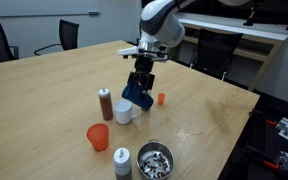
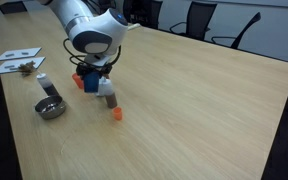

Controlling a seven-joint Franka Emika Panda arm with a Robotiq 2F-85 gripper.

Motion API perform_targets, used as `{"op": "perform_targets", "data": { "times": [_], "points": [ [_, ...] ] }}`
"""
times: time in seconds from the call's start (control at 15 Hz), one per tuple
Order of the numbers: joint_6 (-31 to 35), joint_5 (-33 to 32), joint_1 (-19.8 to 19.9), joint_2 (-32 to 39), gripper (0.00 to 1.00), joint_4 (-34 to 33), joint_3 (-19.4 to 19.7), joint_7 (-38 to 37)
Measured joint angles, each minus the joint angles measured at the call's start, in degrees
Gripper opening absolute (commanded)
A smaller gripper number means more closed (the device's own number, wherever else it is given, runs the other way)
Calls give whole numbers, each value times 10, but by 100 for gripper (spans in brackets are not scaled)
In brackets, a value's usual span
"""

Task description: Pour the contents of the blue cup into the white mug

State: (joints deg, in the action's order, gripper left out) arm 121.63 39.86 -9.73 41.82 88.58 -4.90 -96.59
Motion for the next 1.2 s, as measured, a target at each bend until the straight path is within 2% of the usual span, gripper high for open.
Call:
{"op": "perform_targets", "data": {
  "times": [0.33,0.67,0.93,1.2],
  "points": [
    [-9,-22,-2,4,64,-11,2,-61],
    [-75,-80,-5,11,64,-56,3,-148],
    [-158,-134,-10,44,64,-122,3,-215],
    [-230,-179,-19,99,64,-216,3,-252]
  ]
}}
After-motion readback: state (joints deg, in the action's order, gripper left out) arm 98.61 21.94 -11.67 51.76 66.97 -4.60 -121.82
